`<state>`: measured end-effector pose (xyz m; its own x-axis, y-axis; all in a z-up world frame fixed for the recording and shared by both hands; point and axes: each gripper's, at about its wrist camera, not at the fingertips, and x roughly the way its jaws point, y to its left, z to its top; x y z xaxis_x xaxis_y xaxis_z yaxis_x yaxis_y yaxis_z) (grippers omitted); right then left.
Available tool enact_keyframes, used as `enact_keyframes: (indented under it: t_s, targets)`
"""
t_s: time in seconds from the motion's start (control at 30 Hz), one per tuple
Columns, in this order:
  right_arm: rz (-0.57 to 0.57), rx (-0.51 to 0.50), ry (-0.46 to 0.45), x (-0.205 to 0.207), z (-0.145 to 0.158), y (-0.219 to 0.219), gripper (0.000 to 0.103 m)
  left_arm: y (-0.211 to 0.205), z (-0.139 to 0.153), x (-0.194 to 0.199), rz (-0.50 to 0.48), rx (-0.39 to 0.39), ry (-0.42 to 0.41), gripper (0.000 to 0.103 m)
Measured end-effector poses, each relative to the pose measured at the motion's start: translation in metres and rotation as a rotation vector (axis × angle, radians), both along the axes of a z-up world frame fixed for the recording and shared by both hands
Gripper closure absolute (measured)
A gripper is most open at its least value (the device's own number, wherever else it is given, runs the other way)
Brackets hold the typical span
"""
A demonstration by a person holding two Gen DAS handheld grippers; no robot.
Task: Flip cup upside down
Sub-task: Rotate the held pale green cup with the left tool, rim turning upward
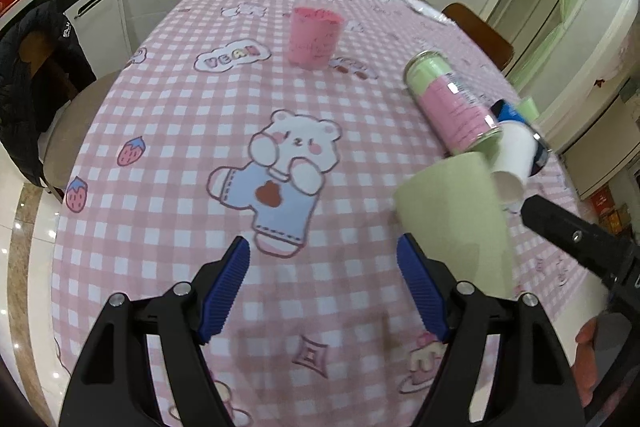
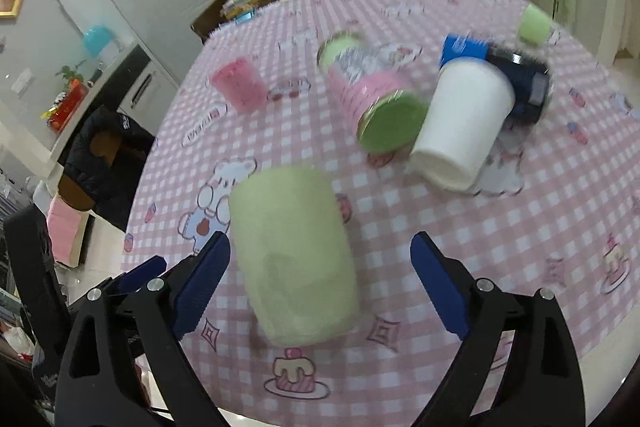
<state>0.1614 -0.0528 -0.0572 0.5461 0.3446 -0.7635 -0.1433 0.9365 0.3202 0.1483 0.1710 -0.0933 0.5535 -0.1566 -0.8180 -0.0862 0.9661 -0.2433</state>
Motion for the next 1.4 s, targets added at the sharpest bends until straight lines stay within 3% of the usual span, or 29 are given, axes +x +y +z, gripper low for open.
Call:
enact_keyframes:
  t_s: [0.23,0.43,0.77,0.97,1.07,1.23,1.4]
  targets:
    - [-0.030,-0.051,-0.113,0.003,0.019,-0.042,0.011,-0.032,0.022,0.004,0.034,-0.063,-0.024,0.028]
    - [0.013,-0.015,-0.114,0.021,0.009,-0.070,0.010,-0.074,0.016,0.027,0.018,-0.084,0.020,0.028]
    - [0.122,0.060,-0.062,0.054,-0.017,-0.096,0.010,-0.096,-0.007,0.062,0.187,-0.087,0.130,0.026]
    - [0.143,0.088,-0.042,0.063,-0.023,-0.098,0.010,-0.101,-0.022,0.074,0.162,-0.146,0.189,0.025]
    - [0.138,0.098,-0.032,0.064,-0.027,-0.101,0.010,-0.106,-0.038,0.084,0.093,-0.219,0.244,0.025]
    - [0.110,0.093,-0.032,0.064,-0.026,-0.106,0.010,-0.115,-0.036,0.083,0.079,-0.186,0.217,0.026]
    - [0.104,0.084,-0.064,0.058,-0.018,-0.106,0.010,-0.125,-0.017,0.076,0.047,-0.122,0.130,0.026]
